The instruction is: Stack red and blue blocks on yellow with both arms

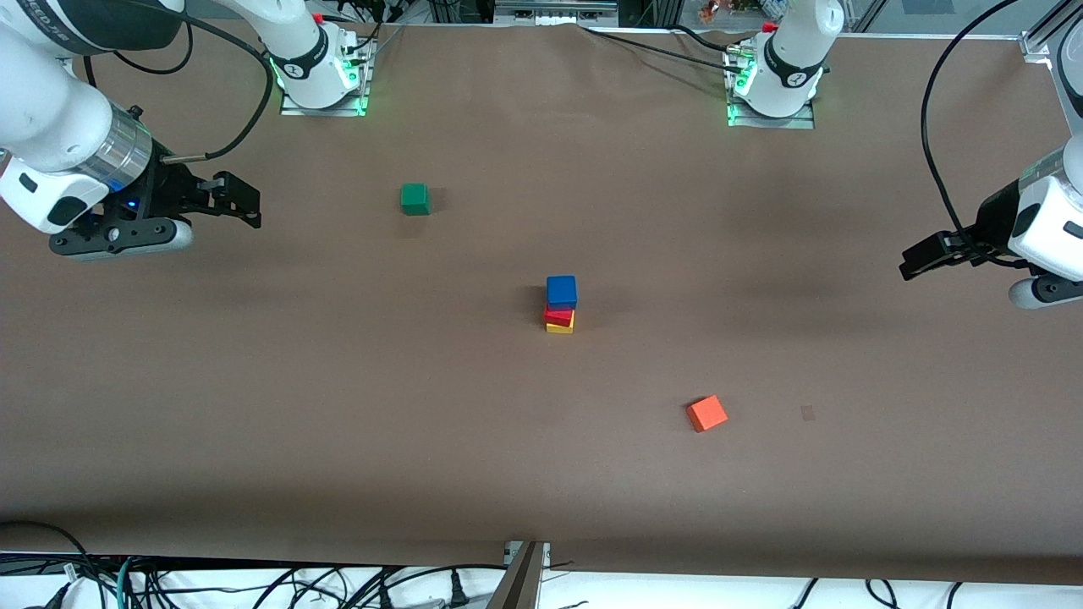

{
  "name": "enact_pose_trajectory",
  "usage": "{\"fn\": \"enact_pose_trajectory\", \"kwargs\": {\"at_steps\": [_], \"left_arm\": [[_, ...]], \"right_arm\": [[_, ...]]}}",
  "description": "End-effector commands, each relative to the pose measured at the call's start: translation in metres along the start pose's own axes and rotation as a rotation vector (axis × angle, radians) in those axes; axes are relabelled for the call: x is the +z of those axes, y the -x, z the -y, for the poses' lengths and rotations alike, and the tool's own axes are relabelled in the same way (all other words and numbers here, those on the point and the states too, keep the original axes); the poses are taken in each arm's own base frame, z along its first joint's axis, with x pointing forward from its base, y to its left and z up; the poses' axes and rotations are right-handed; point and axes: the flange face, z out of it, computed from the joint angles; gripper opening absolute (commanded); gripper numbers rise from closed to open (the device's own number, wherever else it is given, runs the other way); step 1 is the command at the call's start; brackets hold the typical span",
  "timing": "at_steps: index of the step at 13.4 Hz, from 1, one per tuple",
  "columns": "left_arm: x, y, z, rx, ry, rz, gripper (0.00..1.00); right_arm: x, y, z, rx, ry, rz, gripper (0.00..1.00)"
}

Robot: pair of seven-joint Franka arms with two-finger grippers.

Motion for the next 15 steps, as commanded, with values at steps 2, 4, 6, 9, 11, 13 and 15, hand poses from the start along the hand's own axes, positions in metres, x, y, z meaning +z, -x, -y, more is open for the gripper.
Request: {"fn": "enact_pose_trajectory", "kwargs": {"at_steps": [2, 4, 6, 9, 11, 13, 15], "left_arm": [[-0.005, -0.004, 0.001, 0.01, 0.025, -0.003, 1.0], [-0.005, -0.004, 0.0, 0.012, 0.025, -0.002, 1.0], [-0.004, -0.005, 0.001, 0.01, 0.025, -0.001, 1.0], [-0.005, -0.004, 0.001, 0.01, 0.025, -0.003, 1.0], [-0.005, -0.004, 0.001, 0.01, 0.025, -0.003, 1.0], [-0.004, -0.005, 0.001, 0.01, 0.025, -0.001, 1.0], [-0.004, -0.005, 0.001, 0.01, 0.025, -0.001, 1.0]], "right_arm": [[-0.003, 0.002, -0.009, 0.003, 0.005, -0.001, 1.0], [-0.003, 0.002, -0.011, 0.003, 0.003, -0.001, 1.0], [-0.002, 0.002, -0.012, 0.003, -0.013, 0.003, 1.0], [-0.007, 0.004, -0.015, 0.0, -0.004, -0.006, 1.0], [-0.008, 0.004, -0.015, -0.016, 0.01, -0.01, 1.0], [-0.008, 0.002, -0.017, -0.017, 0.001, -0.008, 1.0], [-0.013, 0.001, -0.015, -0.019, 0.003, -0.02, 1.0]]}}
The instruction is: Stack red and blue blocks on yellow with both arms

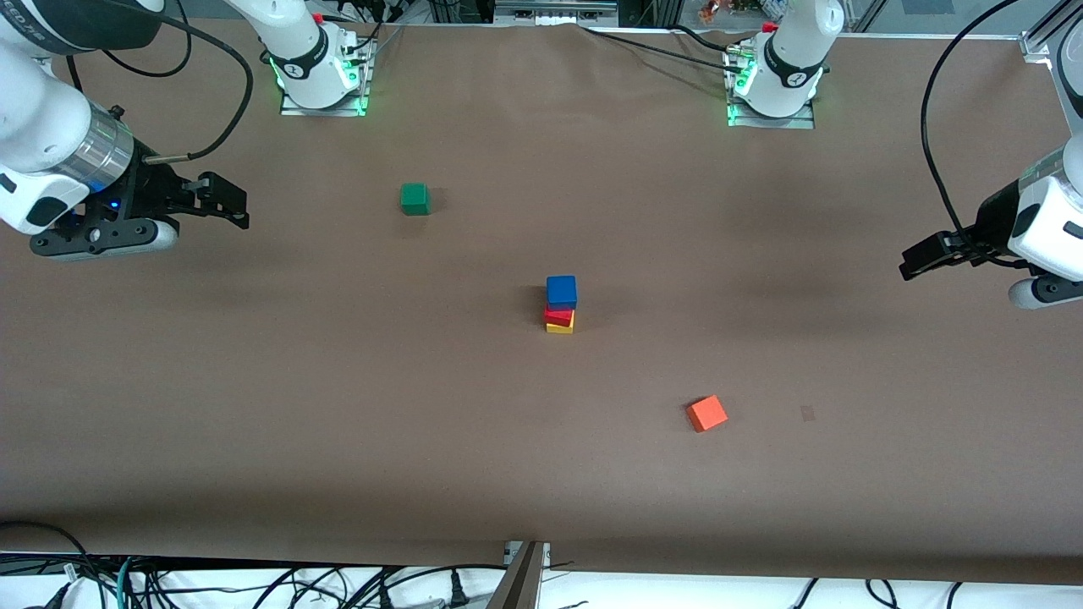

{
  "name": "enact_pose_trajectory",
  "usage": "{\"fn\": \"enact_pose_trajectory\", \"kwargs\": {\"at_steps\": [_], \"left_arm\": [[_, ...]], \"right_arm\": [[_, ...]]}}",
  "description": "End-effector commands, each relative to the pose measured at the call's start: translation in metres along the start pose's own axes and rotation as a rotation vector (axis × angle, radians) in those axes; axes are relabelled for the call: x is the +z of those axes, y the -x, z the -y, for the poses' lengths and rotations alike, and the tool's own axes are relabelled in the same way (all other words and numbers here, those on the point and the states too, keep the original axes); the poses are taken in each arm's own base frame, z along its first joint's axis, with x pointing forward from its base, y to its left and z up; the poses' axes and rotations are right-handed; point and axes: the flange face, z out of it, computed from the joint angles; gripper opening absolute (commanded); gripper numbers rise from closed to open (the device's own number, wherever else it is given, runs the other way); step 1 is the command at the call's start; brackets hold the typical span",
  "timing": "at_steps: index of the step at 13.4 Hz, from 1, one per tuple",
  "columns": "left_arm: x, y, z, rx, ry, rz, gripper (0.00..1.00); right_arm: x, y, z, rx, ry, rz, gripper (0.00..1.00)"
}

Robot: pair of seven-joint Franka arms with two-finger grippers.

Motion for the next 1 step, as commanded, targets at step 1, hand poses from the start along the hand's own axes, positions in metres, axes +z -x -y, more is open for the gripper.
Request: {"fn": "enact_pose_trajectory", "kwargs": {"at_steps": [1], "left_arm": [[-0.0044, -0.0046, 0.0009, 0.01, 0.025, -0.001, 1.0]], "right_arm": [[-0.0134, 0.0029, 0.0046, -0.028, 0.015, -0.015, 1.0]]}}
